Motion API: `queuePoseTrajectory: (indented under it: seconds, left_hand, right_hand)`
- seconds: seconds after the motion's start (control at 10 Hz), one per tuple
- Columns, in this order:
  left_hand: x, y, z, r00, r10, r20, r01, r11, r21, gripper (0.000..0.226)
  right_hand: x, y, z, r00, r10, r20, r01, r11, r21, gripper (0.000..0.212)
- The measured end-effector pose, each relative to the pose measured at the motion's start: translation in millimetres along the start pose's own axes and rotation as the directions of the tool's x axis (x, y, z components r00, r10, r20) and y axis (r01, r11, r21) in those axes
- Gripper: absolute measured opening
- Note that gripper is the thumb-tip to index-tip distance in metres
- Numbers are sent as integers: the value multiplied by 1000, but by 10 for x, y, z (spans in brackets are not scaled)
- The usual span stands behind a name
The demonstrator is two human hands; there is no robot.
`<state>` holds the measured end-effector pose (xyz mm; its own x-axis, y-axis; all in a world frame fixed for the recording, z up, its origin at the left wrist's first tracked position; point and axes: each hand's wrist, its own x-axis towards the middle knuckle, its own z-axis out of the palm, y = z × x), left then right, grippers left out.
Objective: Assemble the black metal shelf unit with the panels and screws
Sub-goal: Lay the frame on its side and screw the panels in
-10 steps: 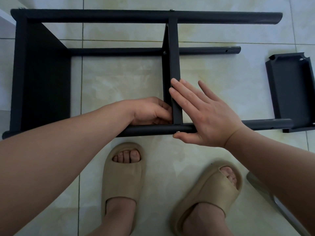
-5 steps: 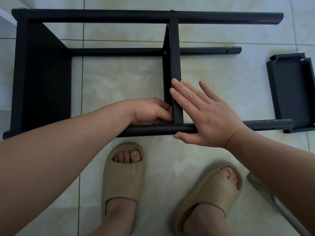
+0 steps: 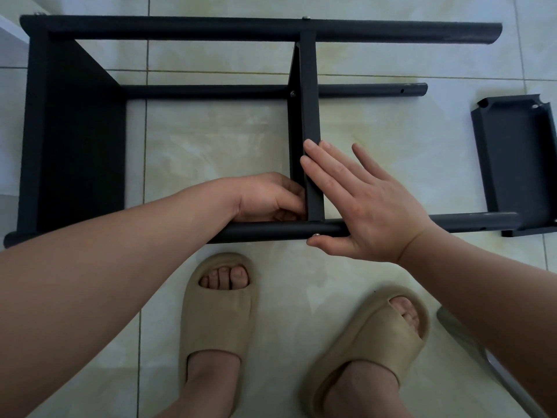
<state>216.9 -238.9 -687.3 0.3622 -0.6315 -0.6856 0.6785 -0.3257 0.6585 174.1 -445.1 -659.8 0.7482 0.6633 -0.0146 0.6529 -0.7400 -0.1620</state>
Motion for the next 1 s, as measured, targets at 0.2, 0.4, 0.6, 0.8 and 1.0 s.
queuePoseTrajectory:
  seconds: [0.2,0.4,0.6,0.8,1.0]
  left_hand:
    - [-23,33,-4,999,16,46,-10,991,-133,19]
    - [-10,1,5,998,-20,56,21,1000,-22,13]
    - [-24,16,-13,999,2,35,0,998,-64,18]
    - [-22,28,-9,998,-11,67,18,993,-114,15]
    - [-26,20,-2,999,-21,40,22,999,-26,15]
  right_hand:
    - [0,0,-8,1000,1,-7,-1,1000,5,98]
    - [-1,2,-11,1000,5,2,-5,1000,-3,98]
    - [1,6,-13,1000,3,-2,-3,1000,0,98]
    - [2,-2,-16,1000,2,-3,-2,1000,-2,98]
    - [5,-3,-25,1000,3,-2,-3,1000,-2,98]
